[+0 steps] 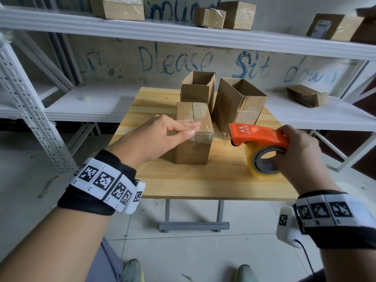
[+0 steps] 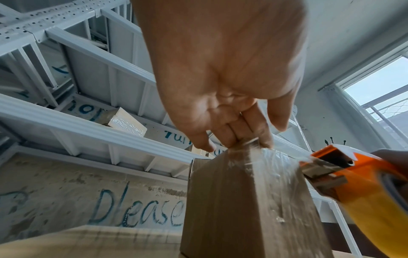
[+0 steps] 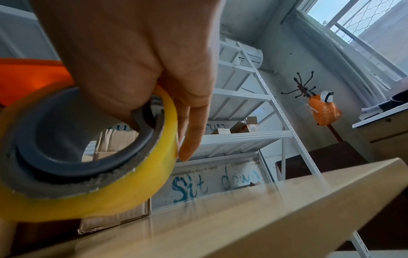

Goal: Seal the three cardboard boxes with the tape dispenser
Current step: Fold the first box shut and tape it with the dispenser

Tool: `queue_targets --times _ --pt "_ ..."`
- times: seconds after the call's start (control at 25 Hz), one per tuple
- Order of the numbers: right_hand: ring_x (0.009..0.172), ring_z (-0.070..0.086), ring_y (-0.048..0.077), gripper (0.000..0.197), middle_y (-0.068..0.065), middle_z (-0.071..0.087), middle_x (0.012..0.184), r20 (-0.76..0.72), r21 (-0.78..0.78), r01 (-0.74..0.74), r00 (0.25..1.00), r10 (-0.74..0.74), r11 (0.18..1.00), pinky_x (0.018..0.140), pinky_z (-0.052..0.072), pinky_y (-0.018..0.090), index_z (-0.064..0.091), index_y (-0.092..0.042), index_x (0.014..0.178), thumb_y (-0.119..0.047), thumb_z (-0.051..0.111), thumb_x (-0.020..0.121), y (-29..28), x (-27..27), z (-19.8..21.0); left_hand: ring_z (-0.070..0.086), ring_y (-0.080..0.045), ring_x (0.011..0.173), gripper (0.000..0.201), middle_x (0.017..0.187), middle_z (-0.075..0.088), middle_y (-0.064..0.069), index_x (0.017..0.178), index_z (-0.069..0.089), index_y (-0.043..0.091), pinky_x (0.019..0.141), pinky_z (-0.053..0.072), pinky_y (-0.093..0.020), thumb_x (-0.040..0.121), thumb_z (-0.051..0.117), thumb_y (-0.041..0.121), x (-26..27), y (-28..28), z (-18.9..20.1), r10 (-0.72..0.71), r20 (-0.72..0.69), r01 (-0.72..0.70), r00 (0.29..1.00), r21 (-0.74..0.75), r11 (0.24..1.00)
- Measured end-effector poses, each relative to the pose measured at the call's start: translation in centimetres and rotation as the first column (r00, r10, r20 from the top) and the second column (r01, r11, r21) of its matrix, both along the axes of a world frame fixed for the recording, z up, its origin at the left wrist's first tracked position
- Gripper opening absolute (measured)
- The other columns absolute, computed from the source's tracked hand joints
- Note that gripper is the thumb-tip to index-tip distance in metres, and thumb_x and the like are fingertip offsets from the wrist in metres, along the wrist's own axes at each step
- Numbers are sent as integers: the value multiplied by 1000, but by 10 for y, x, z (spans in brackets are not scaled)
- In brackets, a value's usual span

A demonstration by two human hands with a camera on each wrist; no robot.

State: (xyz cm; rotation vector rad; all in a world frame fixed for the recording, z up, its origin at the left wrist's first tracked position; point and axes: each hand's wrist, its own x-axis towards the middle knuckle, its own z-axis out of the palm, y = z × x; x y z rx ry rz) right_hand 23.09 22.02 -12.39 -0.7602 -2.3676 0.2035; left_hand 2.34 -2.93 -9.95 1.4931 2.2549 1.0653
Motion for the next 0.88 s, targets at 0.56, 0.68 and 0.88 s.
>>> queue_targets --times 0.56,0.68,0.88 --pt "71 52 29 43 6 56 79 181 53 -99 980 88 994 63 41 34 61 -12 101 12 61 65 -2 -2 5 40 20 133 29 137 54 36 128 68 38 118 23 -20 104 52 34 -6 -2 -2 -1 11 1 1000 23 1000" --pt "71 45 24 50 4 52 79 188 40 -46 981 38 998 65 34 30 63 -10 106 14 64 63 5 6 8 39 21 132 29 137 54 36 128 67 37 115 23 -16 104 52 32 -5 -2 -1 -5 6 5 1000 14 1000" --pt "71 51 28 43 8 56 83 220 76 -47 975 29 996 63 36 31 62 -11 106 14 61 70 -6 1 10 39 22 131 29 136 55 37 129 67 36 118 26 -20 104 53 31 -4 -2 -1 4 34 -5 999 29 1000"
